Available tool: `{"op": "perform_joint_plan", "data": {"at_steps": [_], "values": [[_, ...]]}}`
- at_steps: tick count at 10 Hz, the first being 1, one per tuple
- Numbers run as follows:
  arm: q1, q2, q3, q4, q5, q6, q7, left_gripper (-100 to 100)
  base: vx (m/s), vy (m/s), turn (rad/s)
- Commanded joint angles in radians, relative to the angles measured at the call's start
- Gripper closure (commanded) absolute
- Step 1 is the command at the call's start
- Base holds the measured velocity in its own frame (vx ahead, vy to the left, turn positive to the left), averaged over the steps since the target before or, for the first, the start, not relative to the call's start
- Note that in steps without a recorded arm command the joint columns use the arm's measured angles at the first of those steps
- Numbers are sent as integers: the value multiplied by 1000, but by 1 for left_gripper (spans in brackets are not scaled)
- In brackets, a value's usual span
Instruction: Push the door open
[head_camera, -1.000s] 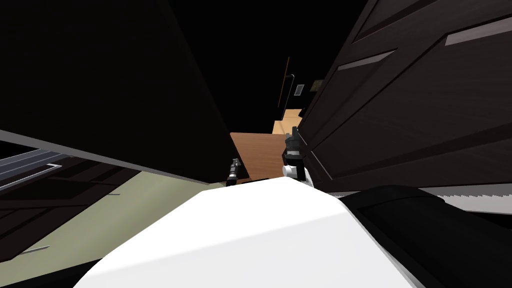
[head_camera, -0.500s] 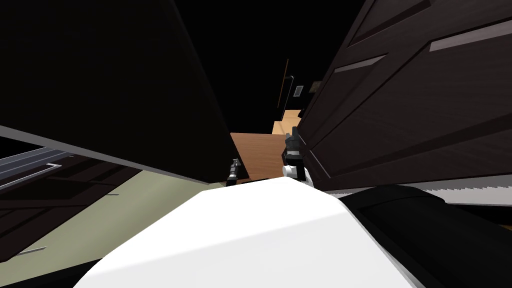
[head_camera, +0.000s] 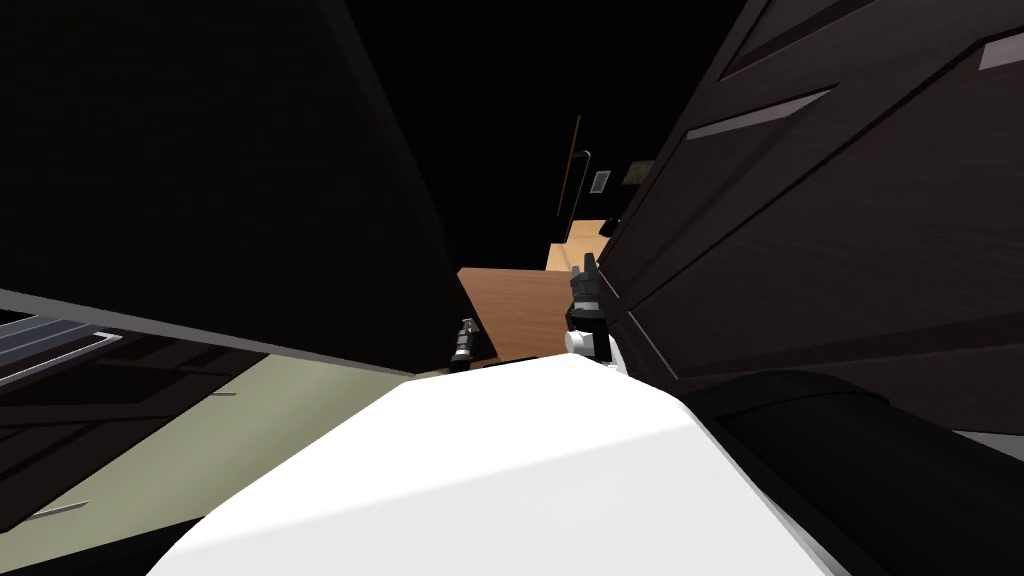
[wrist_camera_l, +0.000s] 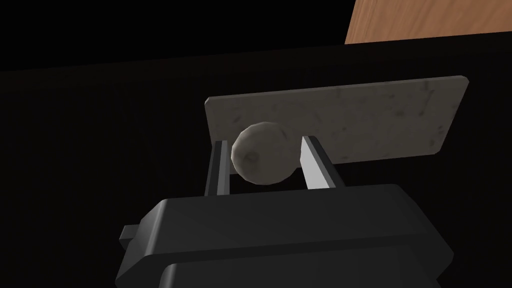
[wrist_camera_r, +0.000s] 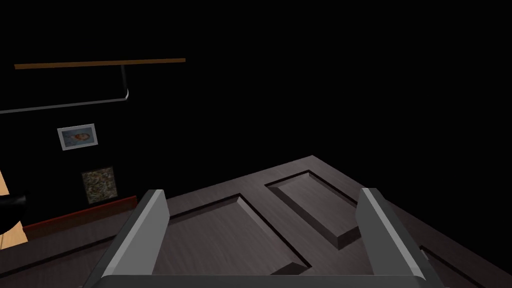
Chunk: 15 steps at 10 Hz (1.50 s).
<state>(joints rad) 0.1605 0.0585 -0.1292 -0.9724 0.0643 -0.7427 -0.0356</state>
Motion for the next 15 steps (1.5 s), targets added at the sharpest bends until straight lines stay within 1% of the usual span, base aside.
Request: {"op": "perform_joint_plan", "data": {"at_steps": [1,5,7,8,10,12,13,14,15], "values": [[-12,17,29,5,12,-6,-2,100,189,-55,39],[-21,27,75,12,32,-4,-15,100,191,-54,65],[-26,29,101,15,43,-3,-22,100,189,-42,99],[-15,21,89,7,44,-1,-20,-100,-43,-92,82],[-11,17,88,1,46,1,-19,-100,-199,-79,27],[0,2,87,-14,53,5,-17,-100,-252,-105,63],[6,-8,87,-21,56,7,-16,-100,-238,-117,58],[2,-1,87,-17,54,6,-16,-100,-111,-47,12],[2,2,90,-13,56,1,-17,-100,90,-17,-26]]}}
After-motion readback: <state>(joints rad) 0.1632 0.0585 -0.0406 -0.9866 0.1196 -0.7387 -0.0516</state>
